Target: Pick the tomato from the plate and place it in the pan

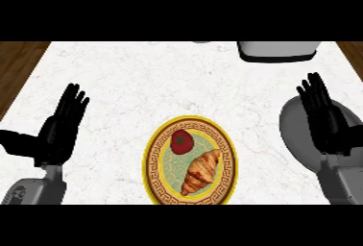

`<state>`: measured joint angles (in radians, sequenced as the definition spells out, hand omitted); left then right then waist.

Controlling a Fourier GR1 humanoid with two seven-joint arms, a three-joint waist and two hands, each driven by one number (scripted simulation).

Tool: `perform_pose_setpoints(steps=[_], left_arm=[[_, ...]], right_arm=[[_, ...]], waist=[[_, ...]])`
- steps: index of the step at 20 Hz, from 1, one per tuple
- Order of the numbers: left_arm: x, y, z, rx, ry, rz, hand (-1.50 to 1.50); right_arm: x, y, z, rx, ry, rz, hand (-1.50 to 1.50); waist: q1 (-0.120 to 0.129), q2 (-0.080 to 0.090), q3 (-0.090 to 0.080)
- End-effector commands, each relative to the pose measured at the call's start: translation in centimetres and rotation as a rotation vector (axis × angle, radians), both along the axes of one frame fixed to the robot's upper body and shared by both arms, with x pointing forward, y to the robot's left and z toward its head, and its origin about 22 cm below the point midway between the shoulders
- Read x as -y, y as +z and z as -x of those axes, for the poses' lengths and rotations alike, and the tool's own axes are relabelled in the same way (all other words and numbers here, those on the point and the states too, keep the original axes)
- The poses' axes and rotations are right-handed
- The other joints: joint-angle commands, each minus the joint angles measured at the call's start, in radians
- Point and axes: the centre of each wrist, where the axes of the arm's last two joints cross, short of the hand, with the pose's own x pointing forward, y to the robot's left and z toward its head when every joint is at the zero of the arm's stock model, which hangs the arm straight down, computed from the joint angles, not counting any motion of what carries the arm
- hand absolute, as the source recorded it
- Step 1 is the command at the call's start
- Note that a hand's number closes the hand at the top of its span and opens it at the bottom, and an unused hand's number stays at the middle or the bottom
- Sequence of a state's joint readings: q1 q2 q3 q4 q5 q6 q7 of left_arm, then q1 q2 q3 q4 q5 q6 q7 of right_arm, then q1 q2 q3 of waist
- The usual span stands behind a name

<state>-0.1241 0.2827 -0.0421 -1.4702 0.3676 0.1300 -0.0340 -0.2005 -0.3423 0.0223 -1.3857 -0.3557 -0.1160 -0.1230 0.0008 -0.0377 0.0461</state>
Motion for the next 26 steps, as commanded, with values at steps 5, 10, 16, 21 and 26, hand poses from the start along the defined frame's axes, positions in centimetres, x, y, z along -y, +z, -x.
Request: perform_pose_setpoints(steps=[5, 10, 16, 21, 26], left_arm=[[0.2, 3.8, -2.3, 0.1, -0.038, -0.2, 0.0], [0.8, 2.5, -2.6, 0.03, 0.02, -0.233, 0.0], [0.3, 1.0, -1.1, 0.011, 0.042, -0.247, 0.0], [-0.8, 2.2, -1.9, 0.007, 0.037, -0.23, 0.0], [1.5, 2.4, -2.1, 0.002, 0.04, -0.25, 0.0]], right_arm=[[-10.9, 1.3, -1.9, 0.059, 0.756, 0.091, 1.5], [-11.3, -1.5, -2.0, 0.344, 0.688, 0.306, -1.5], [-4.7, 2.2, -3.1, 0.48, 0.595, 0.495, -1.5], [-2.7, 10.0, -4.8, 0.418, 0.728, 0.778, -1.5], [-6.3, 15.6, -4.2, 0.347, 0.772, 0.932, -1.5]], waist=[[0.107, 0.055, -0.04], [0.021, 0.047, -0.043], [-0.001, 0.036, -0.046], [-0.005, 0.033, -0.048], [-0.008, 0.03, -0.048]])
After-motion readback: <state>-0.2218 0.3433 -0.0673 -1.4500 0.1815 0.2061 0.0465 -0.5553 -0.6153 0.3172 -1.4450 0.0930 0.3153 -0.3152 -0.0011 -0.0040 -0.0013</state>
